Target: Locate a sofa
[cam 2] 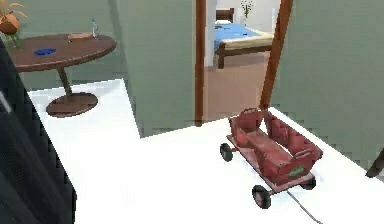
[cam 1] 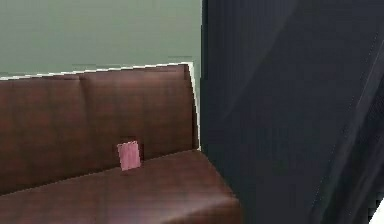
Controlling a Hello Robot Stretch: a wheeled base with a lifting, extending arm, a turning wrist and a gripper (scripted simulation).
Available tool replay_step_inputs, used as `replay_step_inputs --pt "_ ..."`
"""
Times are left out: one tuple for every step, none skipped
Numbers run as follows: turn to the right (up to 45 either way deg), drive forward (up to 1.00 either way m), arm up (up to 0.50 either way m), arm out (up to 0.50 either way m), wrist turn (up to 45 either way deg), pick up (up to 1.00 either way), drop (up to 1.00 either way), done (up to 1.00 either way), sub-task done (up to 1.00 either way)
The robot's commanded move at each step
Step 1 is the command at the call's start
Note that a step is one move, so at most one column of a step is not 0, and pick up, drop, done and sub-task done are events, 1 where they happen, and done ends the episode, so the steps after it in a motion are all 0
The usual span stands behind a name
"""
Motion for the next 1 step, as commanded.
replay_step_inputs --pt "-45.0 0.0 0.0 0.0 0.0 0.0 0.0 0.0 0.0"
